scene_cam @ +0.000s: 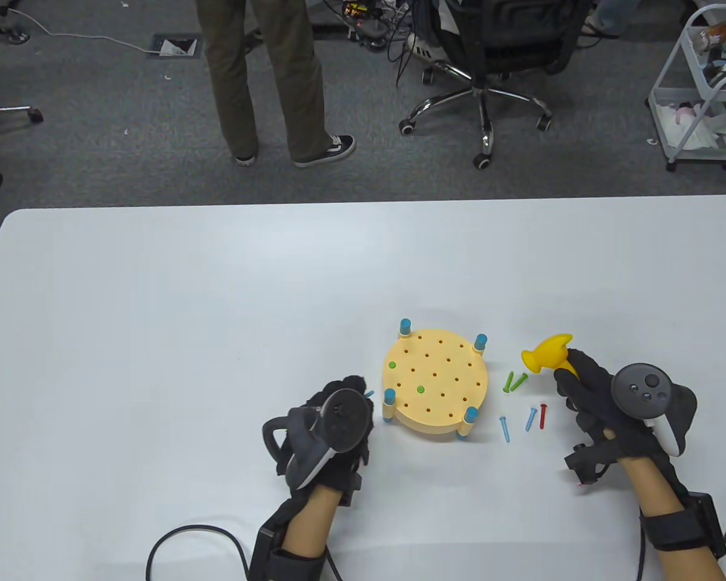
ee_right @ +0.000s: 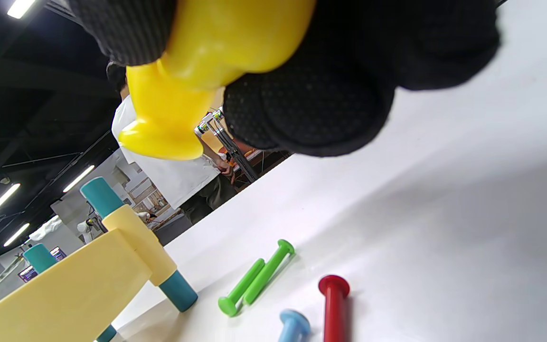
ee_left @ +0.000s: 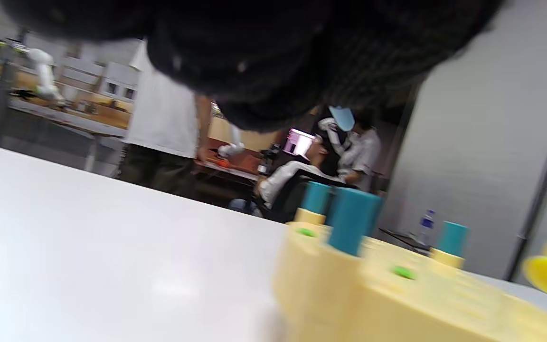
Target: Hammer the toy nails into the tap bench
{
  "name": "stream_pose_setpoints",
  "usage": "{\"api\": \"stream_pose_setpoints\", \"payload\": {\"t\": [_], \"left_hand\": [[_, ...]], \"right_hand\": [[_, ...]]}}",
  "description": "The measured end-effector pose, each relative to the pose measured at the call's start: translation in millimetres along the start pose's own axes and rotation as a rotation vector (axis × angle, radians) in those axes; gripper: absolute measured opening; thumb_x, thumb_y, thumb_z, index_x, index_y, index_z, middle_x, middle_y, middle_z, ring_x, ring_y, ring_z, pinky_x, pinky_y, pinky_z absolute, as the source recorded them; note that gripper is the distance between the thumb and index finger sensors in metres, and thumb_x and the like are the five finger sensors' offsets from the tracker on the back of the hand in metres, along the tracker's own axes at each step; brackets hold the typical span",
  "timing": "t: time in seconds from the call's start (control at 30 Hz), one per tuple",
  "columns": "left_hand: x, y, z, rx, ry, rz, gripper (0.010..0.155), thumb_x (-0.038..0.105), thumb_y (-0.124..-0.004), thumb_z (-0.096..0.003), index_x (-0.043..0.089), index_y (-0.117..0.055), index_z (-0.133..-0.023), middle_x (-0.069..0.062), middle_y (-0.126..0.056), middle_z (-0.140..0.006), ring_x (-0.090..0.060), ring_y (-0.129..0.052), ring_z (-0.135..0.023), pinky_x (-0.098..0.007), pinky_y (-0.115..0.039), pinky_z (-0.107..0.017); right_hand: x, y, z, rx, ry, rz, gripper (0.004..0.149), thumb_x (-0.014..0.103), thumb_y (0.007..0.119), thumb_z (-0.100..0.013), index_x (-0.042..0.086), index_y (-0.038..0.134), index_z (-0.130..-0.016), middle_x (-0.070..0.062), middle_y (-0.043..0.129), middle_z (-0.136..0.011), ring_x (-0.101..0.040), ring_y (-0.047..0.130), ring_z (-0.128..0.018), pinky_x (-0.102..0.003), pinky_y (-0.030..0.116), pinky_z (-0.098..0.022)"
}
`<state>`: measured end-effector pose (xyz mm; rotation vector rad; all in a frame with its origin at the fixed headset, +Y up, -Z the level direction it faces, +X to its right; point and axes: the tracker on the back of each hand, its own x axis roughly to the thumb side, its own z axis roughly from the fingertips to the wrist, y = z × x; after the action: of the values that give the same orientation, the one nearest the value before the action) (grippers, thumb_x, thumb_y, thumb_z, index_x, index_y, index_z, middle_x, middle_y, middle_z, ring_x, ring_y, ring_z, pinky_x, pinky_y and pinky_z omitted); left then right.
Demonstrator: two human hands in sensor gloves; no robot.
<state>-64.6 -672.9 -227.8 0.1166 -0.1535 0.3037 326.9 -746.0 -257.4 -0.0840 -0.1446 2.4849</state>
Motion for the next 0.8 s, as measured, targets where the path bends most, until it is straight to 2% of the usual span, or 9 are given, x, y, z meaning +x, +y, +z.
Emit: {"api": "stream_pose_setpoints", "payload": {"t": [0.13,0.3,0.57,0.8], "left_hand": [[58.1,-2.2,-12.9,-0.051,-0.105,-0.156,0.042,0.033,-0.086,-0.0382,0.020,-0.084,-0.078,-0.013,-0.099,-0.056,-0.014,-0.095,-0.022,-0.033,-0.083,-0.019],[106.2,-17.6,-32.4,-0.104,-0.159,-0.421,0.041,0.033,-0.085,-0.0379,0.022,-0.086,-0.077,-0.012,-0.099,-0.056,-0.014,-0.095,-0.023,-0.034,-0.083,-0.020],[129.1,-47.3,-54.0,-0.233,-0.149,-0.569,0.040,0.033,-0.086,-0.0377,0.022,-0.087,-0.077,-0.013,-0.100,-0.056,-0.014,-0.095,-0.023,-0.035,-0.083,-0.021],[135.1,-57.4,-55.5,-0.240,-0.151,-0.656,0.040,0.033,-0.086,-0.0377,0.022,-0.087,-0.076,-0.013,-0.099,-0.056,-0.015,-0.095,-0.024,-0.035,-0.083,-0.022]], "right_hand": [[1.6,0.9,0.6,0.004,-0.012,0.014,0.066,0.051,0.063,-0.045,0.012,0.068,-0.098,-0.006,0.095,-0.065,-0.022,0.100,-0.038,-0.034,0.085,-0.031],[1.3,1.3,0.4,0.009,-0.019,0.015,0.066,0.051,0.063,-0.045,0.012,0.068,-0.098,-0.006,0.095,-0.065,-0.022,0.100,-0.038,-0.034,0.085,-0.031],[1.4,0.8,-0.1,0.016,-0.023,0.012,0.066,0.051,0.063,-0.045,0.012,0.068,-0.098,-0.007,0.095,-0.065,-0.022,0.099,-0.038,-0.034,0.084,-0.031],[2.3,2.1,0.0,0.020,-0.032,0.017,0.066,0.051,0.063,-0.045,0.012,0.068,-0.098,-0.007,0.095,-0.065,-0.022,0.099,-0.038,-0.034,0.084,-0.031]]}}
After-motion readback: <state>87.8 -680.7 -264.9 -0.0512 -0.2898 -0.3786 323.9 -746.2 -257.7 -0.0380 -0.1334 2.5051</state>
